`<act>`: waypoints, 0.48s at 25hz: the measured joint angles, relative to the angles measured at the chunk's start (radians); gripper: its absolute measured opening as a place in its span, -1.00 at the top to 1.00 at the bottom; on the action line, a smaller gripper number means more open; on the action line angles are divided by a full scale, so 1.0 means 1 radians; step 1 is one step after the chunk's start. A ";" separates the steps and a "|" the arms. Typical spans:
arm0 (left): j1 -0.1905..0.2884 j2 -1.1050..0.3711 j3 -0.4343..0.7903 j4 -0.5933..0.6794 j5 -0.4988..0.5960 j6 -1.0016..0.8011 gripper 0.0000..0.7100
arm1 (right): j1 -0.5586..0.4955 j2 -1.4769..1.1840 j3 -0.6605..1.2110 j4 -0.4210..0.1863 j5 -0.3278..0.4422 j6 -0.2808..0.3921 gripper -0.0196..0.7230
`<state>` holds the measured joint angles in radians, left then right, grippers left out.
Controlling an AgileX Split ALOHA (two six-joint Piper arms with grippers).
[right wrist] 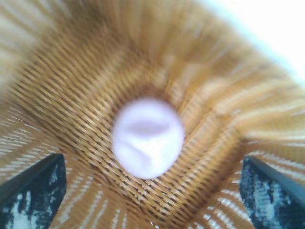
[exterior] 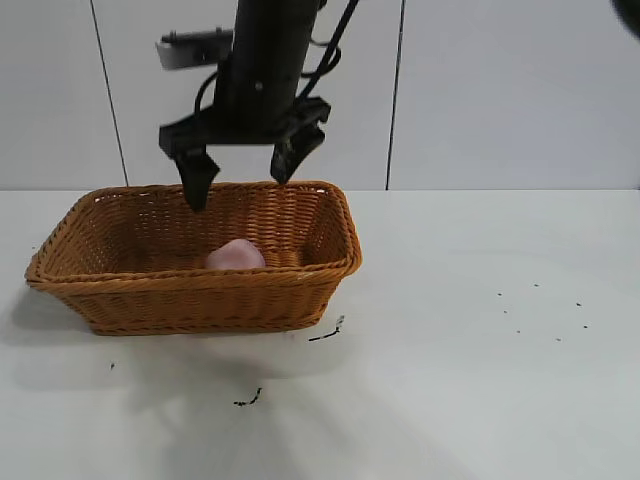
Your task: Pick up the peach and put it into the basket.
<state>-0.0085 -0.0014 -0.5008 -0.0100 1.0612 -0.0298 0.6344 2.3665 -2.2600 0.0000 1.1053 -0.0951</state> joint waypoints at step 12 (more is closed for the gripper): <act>0.000 0.000 0.000 0.000 0.000 0.000 -0.95 | -0.237 -0.121 -0.004 0.000 0.051 0.015 -0.91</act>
<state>-0.0085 -0.0014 -0.5008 -0.0100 1.0612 -0.0298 0.3976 2.2452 -2.2643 0.0000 1.1562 -0.0798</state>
